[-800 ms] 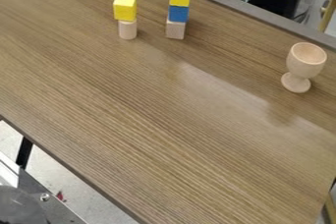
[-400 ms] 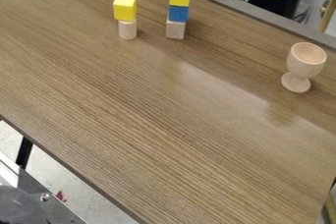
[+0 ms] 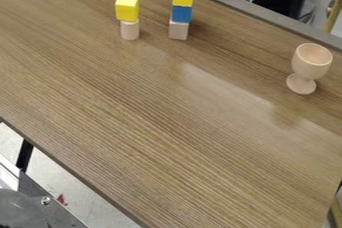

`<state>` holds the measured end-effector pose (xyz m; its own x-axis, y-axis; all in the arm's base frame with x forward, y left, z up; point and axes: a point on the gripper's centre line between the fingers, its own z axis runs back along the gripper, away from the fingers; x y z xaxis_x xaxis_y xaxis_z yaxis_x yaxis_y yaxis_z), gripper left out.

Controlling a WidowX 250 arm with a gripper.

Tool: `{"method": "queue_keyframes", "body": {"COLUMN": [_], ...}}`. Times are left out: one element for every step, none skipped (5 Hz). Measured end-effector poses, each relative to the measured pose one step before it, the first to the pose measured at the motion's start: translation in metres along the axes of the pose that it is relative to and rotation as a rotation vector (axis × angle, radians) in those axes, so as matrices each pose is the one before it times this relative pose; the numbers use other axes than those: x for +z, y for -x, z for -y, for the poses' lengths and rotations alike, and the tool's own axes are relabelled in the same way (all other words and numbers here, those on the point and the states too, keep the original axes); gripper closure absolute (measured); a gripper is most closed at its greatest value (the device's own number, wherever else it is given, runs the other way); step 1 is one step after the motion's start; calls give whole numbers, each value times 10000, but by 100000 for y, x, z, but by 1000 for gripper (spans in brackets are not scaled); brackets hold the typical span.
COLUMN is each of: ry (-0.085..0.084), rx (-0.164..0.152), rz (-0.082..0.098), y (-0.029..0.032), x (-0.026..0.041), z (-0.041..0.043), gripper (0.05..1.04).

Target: Take the red rectangle block from the tower and put in the middle of the table

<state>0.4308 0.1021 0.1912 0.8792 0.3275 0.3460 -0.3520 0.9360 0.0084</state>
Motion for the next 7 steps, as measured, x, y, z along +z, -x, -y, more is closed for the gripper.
{"method": "queue_keyframes", "body": {"ry": [-170,-398,-186,-112,-98,-94,16], "rx": [-44,32,146,273,471,284,46], "rz": [-5,-187,43,24,-204,250,1], "y": [-1375,-889,-306,63,924,176,368], "x": [-1209,-1180,-385,-407,-1654,605,-125], "z": [-8,-382,-350,-139,-12,-444,19], "gripper": [85,85,85,85,85,85,85]}}
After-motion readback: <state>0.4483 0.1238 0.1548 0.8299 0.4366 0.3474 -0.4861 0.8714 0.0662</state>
